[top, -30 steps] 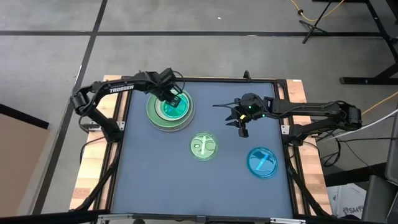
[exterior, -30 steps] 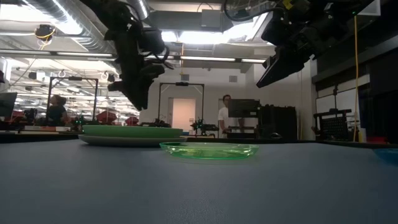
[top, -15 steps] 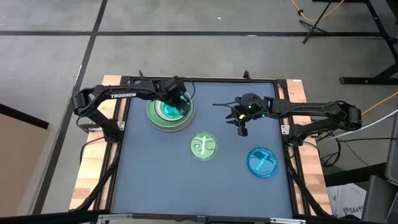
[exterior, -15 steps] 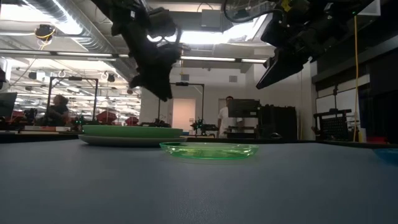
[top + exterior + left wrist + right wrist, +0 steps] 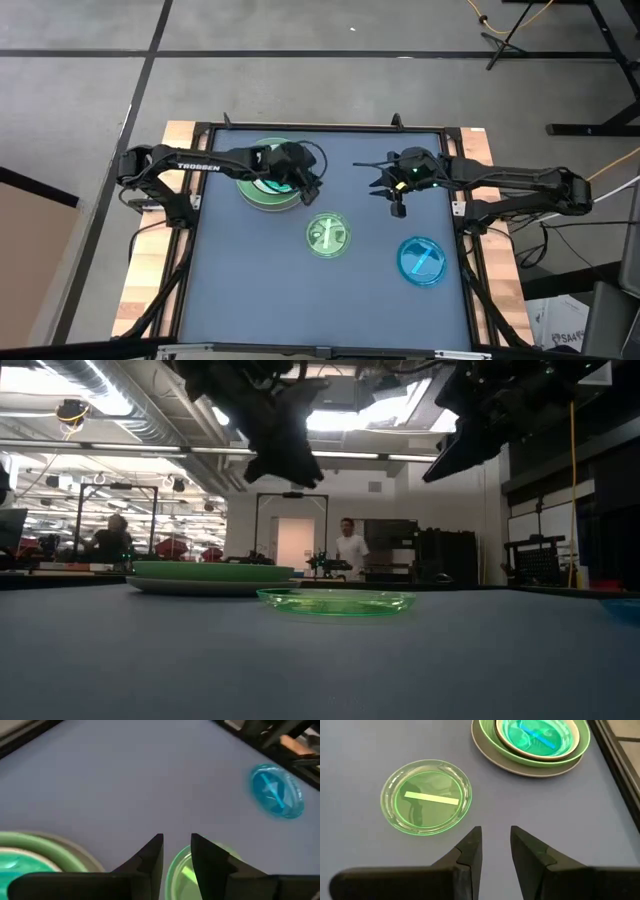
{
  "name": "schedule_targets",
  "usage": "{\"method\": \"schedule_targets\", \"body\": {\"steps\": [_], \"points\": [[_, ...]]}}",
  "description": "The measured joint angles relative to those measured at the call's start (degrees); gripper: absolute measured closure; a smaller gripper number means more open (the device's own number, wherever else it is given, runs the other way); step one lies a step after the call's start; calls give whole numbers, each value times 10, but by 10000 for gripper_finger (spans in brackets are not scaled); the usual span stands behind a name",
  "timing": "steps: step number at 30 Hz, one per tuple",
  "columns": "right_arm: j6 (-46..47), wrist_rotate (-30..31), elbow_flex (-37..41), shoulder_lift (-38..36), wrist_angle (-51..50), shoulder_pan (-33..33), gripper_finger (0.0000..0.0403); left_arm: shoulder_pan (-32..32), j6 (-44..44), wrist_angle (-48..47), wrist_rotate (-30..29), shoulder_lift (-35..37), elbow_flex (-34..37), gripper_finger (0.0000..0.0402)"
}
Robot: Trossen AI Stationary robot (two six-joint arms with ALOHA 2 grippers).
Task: Stack plastic plates
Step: Stack the light green plate on top of the blue plate
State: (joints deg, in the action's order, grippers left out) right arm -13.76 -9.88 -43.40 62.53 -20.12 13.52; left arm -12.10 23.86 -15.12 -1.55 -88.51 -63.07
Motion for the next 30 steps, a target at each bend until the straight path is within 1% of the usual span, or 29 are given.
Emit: {"method": "schedule_targets", "body": {"steps": [9,17,30], "points": [[0,0,0,-57,-65,0,308,68,1,43,-63,0,0,310],[0,0,0,-68,-76,0,308,109,0,60,-114,0,0,310],[0,0,0,-68,-75,0,308,119,0,59,-131,-4,-1,310]]}}
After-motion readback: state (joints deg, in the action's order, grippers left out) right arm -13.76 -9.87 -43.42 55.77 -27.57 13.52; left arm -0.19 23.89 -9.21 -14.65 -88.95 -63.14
